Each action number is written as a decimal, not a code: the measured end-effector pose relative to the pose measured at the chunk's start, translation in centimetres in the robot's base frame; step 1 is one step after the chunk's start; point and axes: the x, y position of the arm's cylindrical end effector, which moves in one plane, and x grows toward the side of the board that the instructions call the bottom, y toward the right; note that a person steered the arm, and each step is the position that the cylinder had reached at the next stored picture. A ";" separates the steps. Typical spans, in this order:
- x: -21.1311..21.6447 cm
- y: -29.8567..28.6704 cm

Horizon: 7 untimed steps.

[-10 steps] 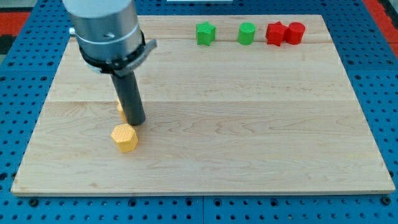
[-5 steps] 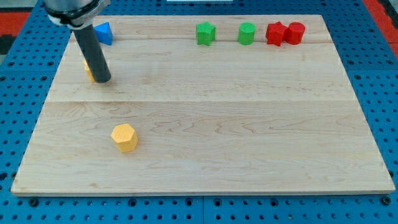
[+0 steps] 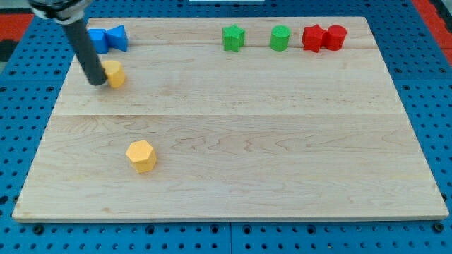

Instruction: Place yellow heart in between green star and blue triangle

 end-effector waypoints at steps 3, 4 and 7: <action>-5.4 5.7; -6.8 4.8; -9.5 8.3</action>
